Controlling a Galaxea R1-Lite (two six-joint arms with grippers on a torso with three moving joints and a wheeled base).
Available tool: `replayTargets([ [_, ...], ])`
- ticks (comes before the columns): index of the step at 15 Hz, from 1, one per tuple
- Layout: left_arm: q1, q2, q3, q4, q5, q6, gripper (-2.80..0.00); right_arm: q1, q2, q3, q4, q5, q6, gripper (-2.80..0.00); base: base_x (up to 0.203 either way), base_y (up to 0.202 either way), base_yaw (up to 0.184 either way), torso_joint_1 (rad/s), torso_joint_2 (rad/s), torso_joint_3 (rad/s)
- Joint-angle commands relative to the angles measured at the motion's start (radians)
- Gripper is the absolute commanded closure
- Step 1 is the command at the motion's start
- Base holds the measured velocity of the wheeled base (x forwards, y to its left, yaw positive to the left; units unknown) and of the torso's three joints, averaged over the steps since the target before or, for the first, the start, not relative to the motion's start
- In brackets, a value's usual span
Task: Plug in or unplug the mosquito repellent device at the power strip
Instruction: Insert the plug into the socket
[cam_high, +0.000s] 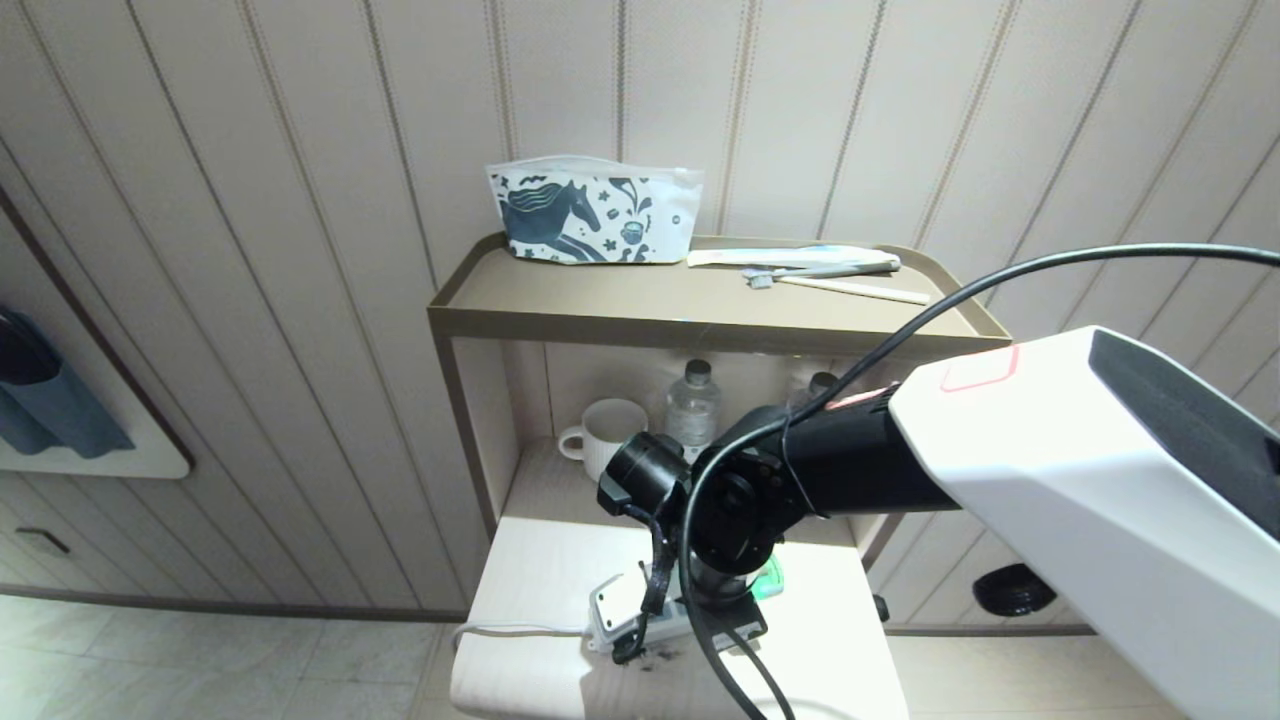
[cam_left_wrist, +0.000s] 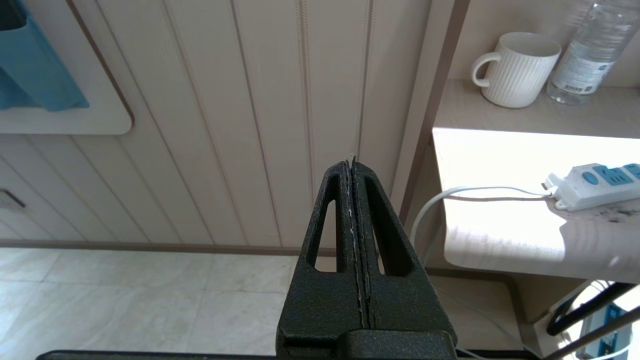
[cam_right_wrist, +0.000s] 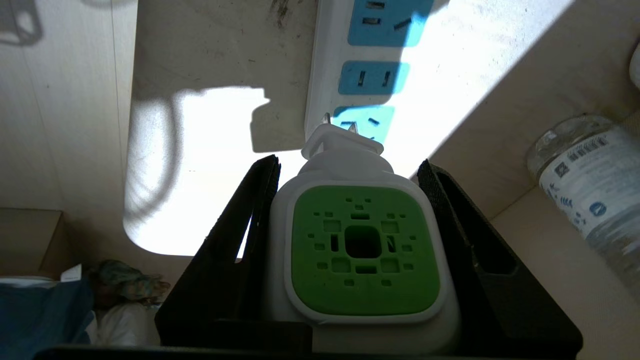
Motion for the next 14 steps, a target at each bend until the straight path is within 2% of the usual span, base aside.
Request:
replayTargets([
  [1,0.000,0.000,0.000,0.000,0.000,0.000,0.00,-0.001,0.021,-0.011,0.004,-0.001,-0.013,0.00,0.000,0.000,0.000,0.000,0.00,0.000],
  [3,0.000,0.000,0.000,0.000,0.000,0.000,0.00,-0.001,0.022,-0.013,0.004,-0.001,-0.017,0.00,0.000,0.000,0.000,0.000,0.00,0.000],
  [5,0.000,0.000,0.000,0.000,0.000,0.000,0.00,-0.007,0.027,-0.031,0.007,-0.001,-0.151,0.00,0.000,0.000,0.000,0.000,0.00,0.000],
  [8,0.000,0.000,0.000,0.000,0.000,0.000,0.00,-0.010,0.034,-0.044,0.010,-0.004,-0.199,0.00,0.000,0.000,0.000,0.000,0.00,0.000],
  [14,0.000,0.000,0.000,0.000,0.000,0.000,0.00,0.001,0.066,-0.045,0.012,-0.005,-0.222,0.00,0.000,0.000,0.000,0.000,0.00,0.000],
])
